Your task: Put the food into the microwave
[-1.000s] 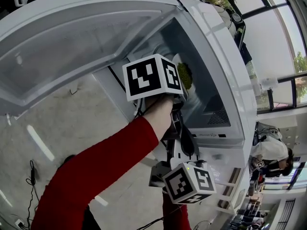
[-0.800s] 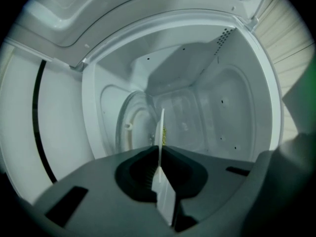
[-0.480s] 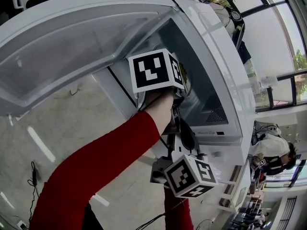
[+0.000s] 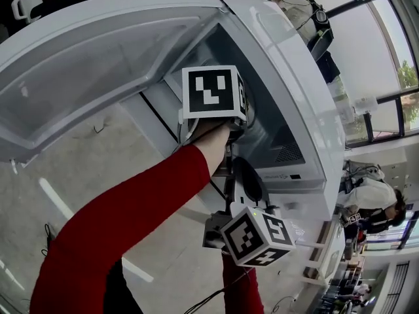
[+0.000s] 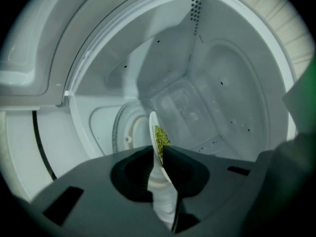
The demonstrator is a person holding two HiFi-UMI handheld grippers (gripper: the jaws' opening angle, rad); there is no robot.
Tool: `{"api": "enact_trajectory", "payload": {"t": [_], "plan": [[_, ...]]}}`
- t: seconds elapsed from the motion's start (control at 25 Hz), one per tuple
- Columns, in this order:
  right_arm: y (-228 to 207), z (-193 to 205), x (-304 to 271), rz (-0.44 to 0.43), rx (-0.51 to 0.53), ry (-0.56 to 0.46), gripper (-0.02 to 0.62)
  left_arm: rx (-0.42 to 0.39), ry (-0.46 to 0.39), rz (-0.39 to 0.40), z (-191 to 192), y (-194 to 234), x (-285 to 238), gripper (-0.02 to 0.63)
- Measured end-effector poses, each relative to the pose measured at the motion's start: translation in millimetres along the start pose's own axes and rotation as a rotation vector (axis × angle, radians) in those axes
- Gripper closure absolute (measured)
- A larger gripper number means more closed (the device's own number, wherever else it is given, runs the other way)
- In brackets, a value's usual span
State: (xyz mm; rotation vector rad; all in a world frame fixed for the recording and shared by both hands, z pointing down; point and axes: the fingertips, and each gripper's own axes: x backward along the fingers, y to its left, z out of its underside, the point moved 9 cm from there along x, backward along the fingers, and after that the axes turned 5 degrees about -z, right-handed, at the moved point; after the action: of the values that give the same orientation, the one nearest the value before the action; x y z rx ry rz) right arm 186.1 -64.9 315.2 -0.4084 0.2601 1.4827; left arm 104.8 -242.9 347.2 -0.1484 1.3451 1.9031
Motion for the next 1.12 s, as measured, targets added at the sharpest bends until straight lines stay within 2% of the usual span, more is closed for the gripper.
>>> {"api": "enact_trajectory", "payload": {"t": [0.2,0.36,0.64,0.88,1.12], "plan": [[-1.2,0.4,-1.5,-0.001,-0.003,-0.001,0.581,-0.132,-0.070,-0.031,-10.0,-1.2,-2.5,0.537],[-2.8,0.2,-1.8,-0.002,-0.003,-0.002,0.581,-0.222,-0.030,-0.039,-6.6,-4.6,-3.4,0.517],[-3.3,-2.8,-1.0,-0.009,-0.002,-0.001,0.581,-0.321,-0.022,-0.068,-7.8,-6.8,-3.1,0.505],[-1.3,-1.8,-1.0,-0.014,0.001,0.002,0.581,-0.456,-0.008,-0.097,-8.6,-8.4,-6.5,0.484],[-1.3,-0.3,0.3,-0.020,0.003,0.004,0.581,-0.526,-0.006,-0.124,-8.4,-10.6,-7.9,0.468]]}}
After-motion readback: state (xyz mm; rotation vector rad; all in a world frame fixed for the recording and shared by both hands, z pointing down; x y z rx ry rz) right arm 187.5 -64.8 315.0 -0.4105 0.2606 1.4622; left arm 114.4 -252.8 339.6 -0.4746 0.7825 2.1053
